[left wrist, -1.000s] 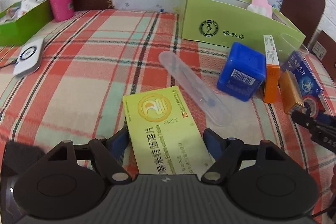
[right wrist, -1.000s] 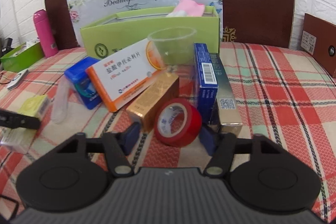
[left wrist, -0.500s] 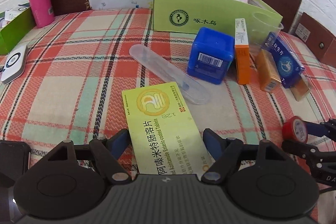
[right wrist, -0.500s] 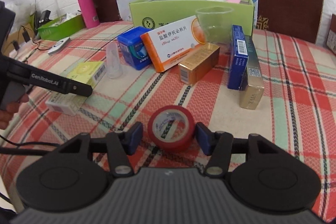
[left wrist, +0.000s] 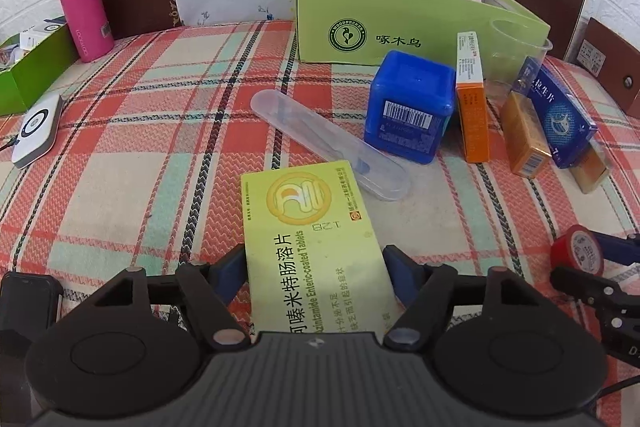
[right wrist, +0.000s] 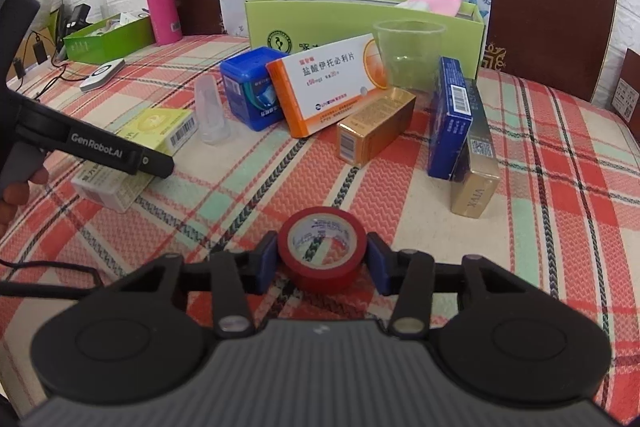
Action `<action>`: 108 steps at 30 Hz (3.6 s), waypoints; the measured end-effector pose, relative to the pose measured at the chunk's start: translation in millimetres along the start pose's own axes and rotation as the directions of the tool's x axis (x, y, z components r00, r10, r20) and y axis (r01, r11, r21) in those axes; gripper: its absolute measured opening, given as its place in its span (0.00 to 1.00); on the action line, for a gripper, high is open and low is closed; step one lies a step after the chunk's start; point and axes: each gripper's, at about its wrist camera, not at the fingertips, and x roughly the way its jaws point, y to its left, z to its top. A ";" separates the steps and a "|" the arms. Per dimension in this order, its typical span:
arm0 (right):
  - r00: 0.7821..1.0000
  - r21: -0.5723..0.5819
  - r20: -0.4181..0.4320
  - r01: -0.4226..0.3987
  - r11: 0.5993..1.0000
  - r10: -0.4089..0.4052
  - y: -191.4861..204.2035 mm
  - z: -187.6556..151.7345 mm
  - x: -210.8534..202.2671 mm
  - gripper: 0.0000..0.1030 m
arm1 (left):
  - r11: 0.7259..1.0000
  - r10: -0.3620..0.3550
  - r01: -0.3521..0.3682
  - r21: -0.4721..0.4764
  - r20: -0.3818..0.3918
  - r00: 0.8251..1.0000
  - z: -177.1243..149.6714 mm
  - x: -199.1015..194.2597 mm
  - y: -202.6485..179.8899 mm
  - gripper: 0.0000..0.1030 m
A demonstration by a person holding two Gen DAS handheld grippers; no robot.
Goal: Organize objects
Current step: 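Grasp the yellow medicine box with the left gripper while the right grasps the red tape, then carry the yellow box and red tape into the lime-green box and release, then move both grippers back over the remaining table items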
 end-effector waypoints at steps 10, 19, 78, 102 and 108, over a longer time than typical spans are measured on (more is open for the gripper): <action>0.987 -0.051 0.077 -0.138 0.989 0.142 2.0 44.4 -13.2 0.44 | 0.997 -0.046 0.052 -0.052 0.126 0.991 18.5 -42.3 4.3 0.70; 0.959 -0.146 0.225 -0.141 0.979 0.172 4.4 115.6 -28.8 0.44 | 0.997 -0.061 0.070 -0.022 0.293 0.954 74.5 -74.6 7.7 0.70; 0.941 0.022 0.329 0.077 0.997 -0.080 -56.1 115.0 -28.6 1.00 | 0.994 -0.058 0.080 -0.072 0.264 0.963 114.8 -43.6 -49.2 0.85; 0.985 0.175 0.139 0.075 0.982 -0.100 -55.4 14.2 -27.0 1.00 | 0.992 -0.111 0.115 -0.055 0.078 0.991 34.4 -19.7 -69.6 0.84; 0.975 0.179 0.143 0.140 0.974 -0.167 -63.5 22.1 -17.9 0.96 | 0.989 -0.123 0.130 -0.074 0.090 0.988 34.4 -18.9 -60.4 0.79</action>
